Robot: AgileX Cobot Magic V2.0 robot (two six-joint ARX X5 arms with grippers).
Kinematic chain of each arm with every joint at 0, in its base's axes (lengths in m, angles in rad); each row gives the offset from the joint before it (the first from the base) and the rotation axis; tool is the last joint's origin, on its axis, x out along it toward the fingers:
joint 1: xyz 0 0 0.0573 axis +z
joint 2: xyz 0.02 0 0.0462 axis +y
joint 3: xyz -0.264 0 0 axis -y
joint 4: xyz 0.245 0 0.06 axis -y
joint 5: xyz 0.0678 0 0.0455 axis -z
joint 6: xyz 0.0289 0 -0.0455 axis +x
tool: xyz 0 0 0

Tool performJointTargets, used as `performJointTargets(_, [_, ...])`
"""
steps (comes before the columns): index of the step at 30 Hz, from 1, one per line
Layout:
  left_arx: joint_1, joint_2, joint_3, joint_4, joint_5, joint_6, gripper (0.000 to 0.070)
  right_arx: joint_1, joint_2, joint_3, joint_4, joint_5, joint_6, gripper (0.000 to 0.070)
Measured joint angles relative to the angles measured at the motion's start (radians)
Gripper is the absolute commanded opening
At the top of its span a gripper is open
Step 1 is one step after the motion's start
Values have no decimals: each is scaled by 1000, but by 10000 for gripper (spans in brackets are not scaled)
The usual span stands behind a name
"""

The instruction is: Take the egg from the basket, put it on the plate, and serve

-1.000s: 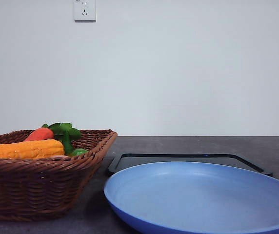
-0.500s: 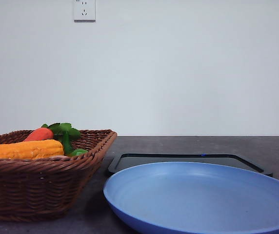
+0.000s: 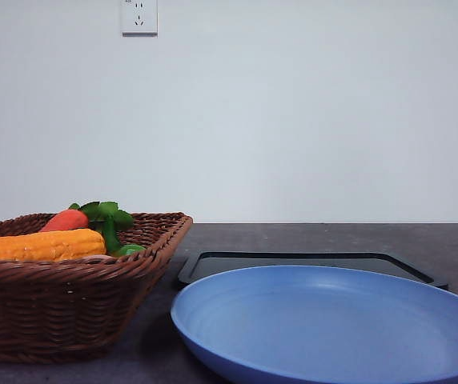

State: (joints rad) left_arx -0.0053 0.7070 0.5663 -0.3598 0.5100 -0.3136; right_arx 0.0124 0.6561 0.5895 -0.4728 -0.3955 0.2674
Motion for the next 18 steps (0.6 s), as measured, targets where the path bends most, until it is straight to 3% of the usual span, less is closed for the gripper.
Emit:
performJointTargets(5, [-79,151,72,-101,96,56,0,0,137,21,-105,-125,-13,0])
performJointTargets(9, [-148,246,83,-124,147,70,9,11,227,21,-198,-169,-41,17])
performJointTargets(13, [-201,309,83,-122,148,73,168,57,312,21,-251,-177,-69,175])
performJointTargets(16, [-225,342,83,-110,148,72,296,102,370,21,-243,-177,-78,196])
performJointTargets(18, [-235,359,83,-104,148,72,308,133,407,15,-216,-176,-80,196])
